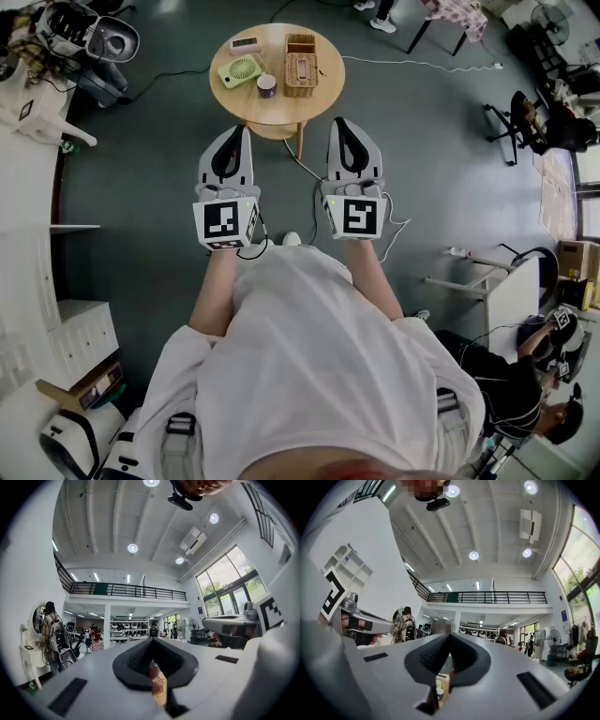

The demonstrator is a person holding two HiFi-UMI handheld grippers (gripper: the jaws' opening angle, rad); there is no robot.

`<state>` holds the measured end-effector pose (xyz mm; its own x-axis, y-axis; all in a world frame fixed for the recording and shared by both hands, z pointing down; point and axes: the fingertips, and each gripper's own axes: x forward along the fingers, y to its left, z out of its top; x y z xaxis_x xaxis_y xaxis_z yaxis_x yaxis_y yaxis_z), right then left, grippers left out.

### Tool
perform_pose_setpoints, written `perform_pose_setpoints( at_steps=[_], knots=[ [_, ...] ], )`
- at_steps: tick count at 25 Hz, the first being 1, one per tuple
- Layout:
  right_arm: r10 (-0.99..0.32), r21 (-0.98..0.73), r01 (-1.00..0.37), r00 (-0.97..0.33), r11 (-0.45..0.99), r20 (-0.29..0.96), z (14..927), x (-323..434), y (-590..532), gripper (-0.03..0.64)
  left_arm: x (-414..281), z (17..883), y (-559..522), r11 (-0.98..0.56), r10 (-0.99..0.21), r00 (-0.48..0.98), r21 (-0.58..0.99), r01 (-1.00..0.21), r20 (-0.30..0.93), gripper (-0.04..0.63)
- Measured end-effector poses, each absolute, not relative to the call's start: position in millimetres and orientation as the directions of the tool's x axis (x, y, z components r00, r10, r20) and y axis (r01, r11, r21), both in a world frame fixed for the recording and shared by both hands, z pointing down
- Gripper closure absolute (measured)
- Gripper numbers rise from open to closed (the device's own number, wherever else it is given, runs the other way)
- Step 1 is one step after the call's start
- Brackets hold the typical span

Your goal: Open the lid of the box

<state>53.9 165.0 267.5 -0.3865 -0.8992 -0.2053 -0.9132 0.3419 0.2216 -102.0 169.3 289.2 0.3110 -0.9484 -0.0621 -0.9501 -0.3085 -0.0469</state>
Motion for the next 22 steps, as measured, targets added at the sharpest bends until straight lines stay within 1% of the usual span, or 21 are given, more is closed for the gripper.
perform_pose_setpoints(
  at_steps=[7, 15, 22],
  knots=[
    [-0.892, 0.205, -0.909, -0.402, 0.362, -0.206, 272, 54, 160, 0.632, -113, 296, 162, -0.297, -0.953, 0.298, -0.031, -0.955, -0.055, 0.598],
    [-0.921, 0.180, -0.929, -0.353, 0.324, -0.164, 289, 86, 153, 0.632, -107, 306, 161, -0.272, -0.961, 0.273, -0.030, -0.962, -0.035, 0.598],
    [-0.924, 0.125, -0.931, -0.358, 0.343, -0.135, 316, 114, 139, 0.632, -91, 310, 164, -0.245, -0.969, 0.247, -0.093, -0.965, -0.011, 0.598]
  ],
)
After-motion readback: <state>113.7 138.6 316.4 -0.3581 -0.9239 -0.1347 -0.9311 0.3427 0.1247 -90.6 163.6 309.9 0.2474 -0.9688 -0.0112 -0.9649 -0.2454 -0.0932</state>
